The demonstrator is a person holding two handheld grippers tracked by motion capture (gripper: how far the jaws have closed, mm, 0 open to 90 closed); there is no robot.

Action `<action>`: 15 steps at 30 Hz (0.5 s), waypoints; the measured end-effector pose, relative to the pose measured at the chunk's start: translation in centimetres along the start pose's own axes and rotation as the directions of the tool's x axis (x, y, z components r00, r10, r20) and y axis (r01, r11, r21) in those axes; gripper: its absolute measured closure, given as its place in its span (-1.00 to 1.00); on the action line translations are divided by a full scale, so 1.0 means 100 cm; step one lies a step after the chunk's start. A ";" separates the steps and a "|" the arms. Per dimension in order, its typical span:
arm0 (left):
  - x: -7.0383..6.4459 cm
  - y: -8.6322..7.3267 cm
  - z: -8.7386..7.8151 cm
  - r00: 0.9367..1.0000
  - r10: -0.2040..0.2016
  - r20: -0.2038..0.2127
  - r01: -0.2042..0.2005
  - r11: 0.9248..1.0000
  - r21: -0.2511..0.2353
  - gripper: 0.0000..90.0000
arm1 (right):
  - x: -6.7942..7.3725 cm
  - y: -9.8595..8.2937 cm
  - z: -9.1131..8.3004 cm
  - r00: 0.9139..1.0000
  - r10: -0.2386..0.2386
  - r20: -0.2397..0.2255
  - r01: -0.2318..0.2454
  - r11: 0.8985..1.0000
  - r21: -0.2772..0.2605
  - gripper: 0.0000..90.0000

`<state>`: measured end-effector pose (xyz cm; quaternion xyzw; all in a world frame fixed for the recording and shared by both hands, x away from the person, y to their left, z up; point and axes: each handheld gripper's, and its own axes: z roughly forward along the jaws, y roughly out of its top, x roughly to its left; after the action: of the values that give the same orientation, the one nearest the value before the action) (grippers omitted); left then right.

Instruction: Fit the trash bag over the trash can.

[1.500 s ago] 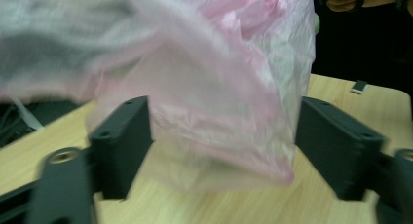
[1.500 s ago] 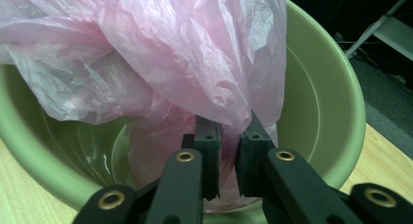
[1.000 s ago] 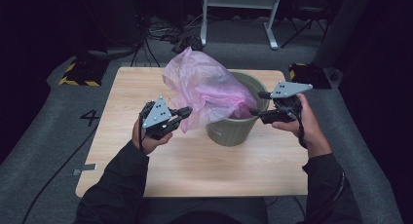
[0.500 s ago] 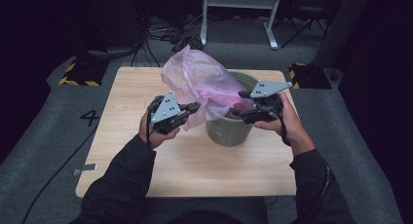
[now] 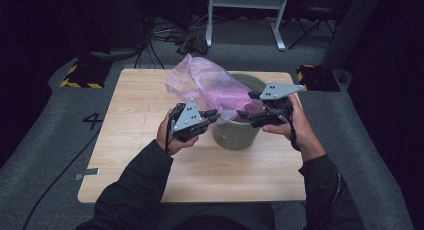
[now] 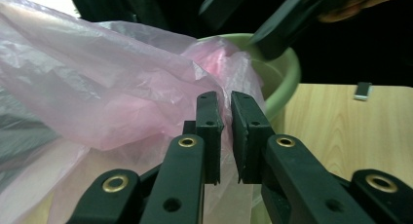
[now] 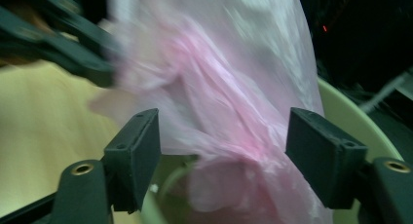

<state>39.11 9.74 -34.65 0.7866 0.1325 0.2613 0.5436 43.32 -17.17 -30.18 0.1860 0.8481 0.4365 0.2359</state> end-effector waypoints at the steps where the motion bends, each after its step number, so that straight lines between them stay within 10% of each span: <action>1: 0.000 0.000 0.000 1.000 0.003 0.000 -0.003 1.000 0.001 0.82 | -0.002 -0.001 0.005 1.000 0.009 -0.002 -0.009 1.000 0.016 -0.31; 9: -0.001 0.000 0.001 1.000 0.004 0.012 -0.004 1.000 0.003 0.79 | 0.000 -0.004 0.023 0.998 -0.036 -0.056 0.040 0.996 0.080 0.68; 15: 0.000 -0.002 -0.006 1.000 0.006 0.024 -0.006 1.000 0.008 0.66 | 0.001 -0.006 0.027 0.998 -0.031 -0.048 0.036 0.993 0.112 0.99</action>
<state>38.79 10.29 -34.68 0.7923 0.1247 0.2530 0.5410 44.71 -15.73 -32.03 0.1747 0.8796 0.3879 0.2128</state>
